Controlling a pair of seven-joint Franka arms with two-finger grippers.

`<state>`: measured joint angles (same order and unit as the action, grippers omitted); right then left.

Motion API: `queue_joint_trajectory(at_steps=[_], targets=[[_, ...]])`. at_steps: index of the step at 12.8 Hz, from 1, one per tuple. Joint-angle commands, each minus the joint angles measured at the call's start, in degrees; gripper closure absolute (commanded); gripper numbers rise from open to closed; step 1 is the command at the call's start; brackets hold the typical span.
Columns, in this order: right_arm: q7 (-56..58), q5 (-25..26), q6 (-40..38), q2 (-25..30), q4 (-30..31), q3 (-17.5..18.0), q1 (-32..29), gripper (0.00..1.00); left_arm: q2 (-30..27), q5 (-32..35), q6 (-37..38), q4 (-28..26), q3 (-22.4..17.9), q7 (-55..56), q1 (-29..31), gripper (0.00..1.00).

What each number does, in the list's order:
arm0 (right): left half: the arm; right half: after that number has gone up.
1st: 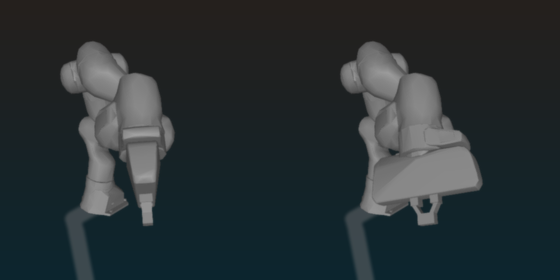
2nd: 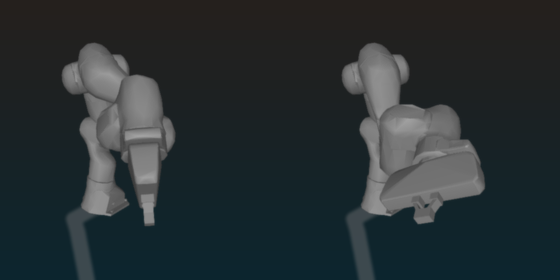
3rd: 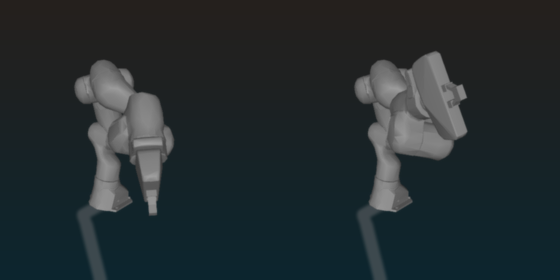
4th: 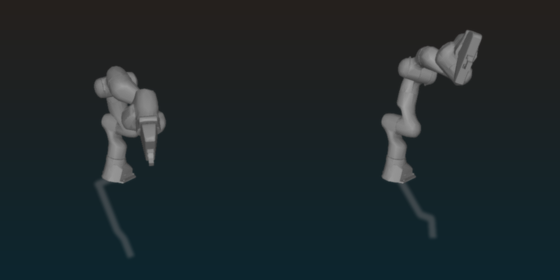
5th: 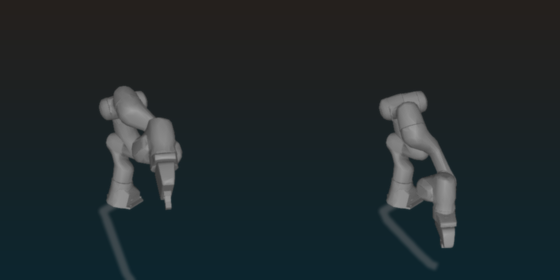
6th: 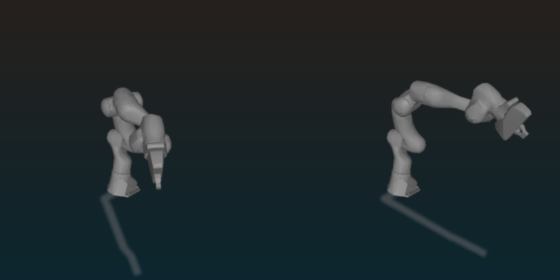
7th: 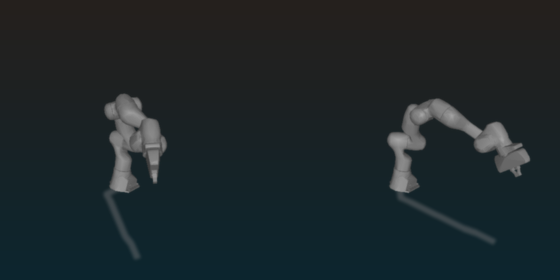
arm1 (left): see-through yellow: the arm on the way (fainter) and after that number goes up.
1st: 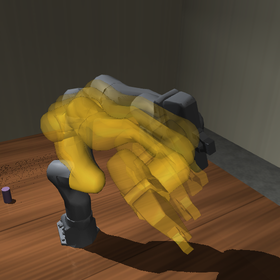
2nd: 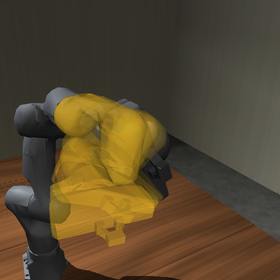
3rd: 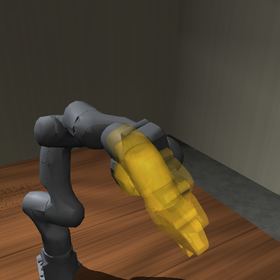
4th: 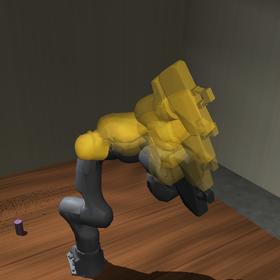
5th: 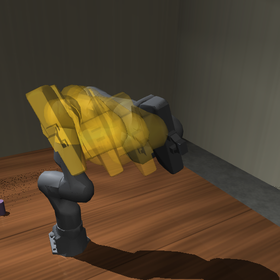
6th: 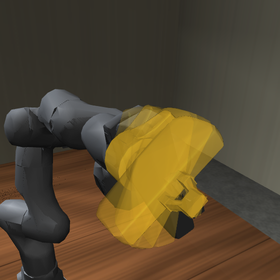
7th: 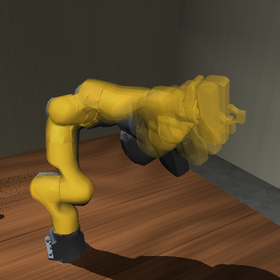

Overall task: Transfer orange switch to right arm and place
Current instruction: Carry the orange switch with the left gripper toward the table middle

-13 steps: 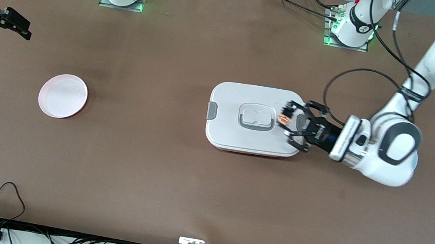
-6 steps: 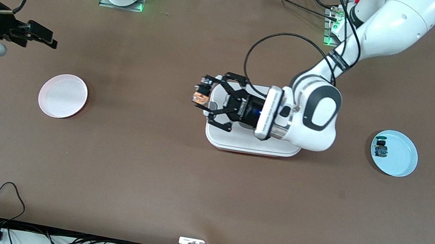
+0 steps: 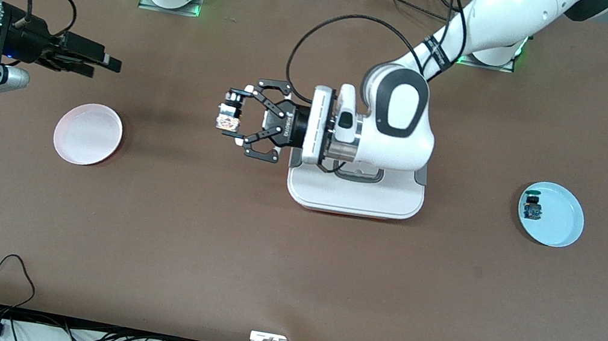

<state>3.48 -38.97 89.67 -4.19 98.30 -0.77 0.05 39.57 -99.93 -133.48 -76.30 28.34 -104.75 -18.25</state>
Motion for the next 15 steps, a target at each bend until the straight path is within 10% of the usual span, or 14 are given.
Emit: queue_joint_trajectory(at_steps=[1,8,15], targets=[[0.0,-11.7,-0.5,-1.5,2.1,-0.1,-0.3,0.00,0.4,-0.1,-5.8,4.7,-1.2,4.3,-4.2,1.00],[-4.1,-42.3,-0.2,-3.7,12.6,-0.1,-2.2,0.00,0.4,-0.3,-7.9,5.9,-1.1,4.9,-5.2,1.00],[-7.3,-47.8,0.0,-5.9,12.0,0.1,2.6,0.00,0.4,-0.2,-7.9,6.0,-1.2,5.1,-5.2,1.00]])
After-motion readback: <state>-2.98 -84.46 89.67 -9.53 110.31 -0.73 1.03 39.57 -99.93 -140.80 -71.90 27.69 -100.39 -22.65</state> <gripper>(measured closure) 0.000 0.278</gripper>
